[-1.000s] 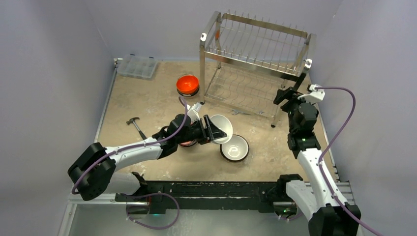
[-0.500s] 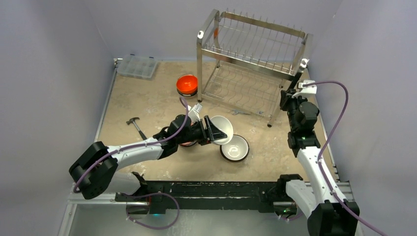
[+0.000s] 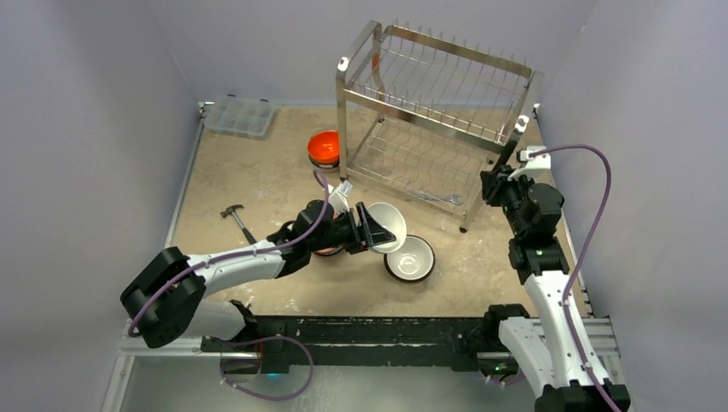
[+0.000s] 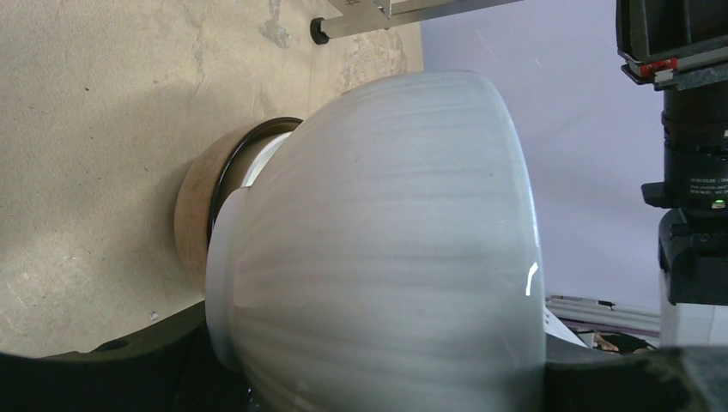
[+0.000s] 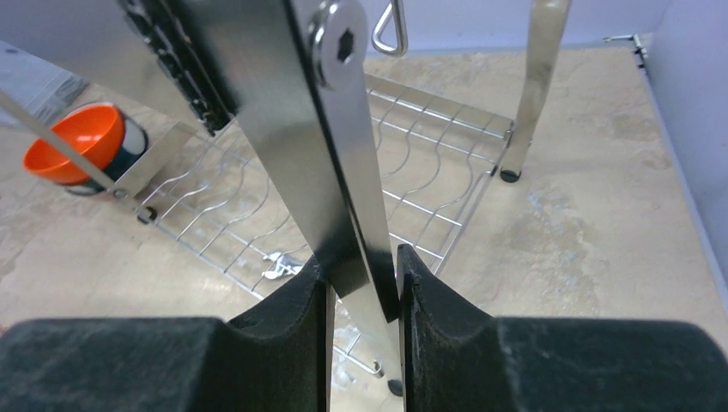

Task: Load the bowls into the dish rack
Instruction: Adjust the dish rack at the center of the board.

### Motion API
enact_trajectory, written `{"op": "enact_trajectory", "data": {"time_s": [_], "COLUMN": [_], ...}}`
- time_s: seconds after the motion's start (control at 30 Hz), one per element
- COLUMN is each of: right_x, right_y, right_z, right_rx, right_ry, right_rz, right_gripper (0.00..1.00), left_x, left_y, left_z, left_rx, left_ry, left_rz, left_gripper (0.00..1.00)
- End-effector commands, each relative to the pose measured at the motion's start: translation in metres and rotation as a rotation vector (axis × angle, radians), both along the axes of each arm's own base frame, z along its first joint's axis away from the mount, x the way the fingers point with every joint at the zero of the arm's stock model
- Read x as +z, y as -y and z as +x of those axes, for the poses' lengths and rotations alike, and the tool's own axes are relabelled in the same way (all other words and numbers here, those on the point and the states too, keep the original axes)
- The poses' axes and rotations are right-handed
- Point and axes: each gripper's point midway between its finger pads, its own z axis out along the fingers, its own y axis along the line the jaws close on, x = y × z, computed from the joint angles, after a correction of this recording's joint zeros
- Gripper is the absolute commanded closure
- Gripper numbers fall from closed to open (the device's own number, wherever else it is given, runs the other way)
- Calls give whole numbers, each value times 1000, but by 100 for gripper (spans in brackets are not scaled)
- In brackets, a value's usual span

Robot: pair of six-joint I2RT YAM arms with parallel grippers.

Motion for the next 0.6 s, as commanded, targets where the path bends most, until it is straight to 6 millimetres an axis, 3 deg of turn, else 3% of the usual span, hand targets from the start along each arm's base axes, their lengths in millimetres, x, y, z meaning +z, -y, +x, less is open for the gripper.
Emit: {"op": "enact_trajectory", "data": {"time_s": [0.0, 0.3, 0.57], "right_x": [59, 71, 69], "right_y": [-42, -62, -67], "right_z": [-25, -63, -91], "right_rx": [202, 326, 364], "right_ry": [92, 98, 38], "right_rz": [155, 209, 202], "right_gripper": [100, 100, 100], "left_x": [42, 41, 40], "left_y": [8, 8, 11], "left_z": [7, 11, 17], "left_rx": [-20, -19, -26], "left_ry": [111, 133, 160], "left_rz": [-84, -43, 1], "left_gripper": [60, 60, 60]}}
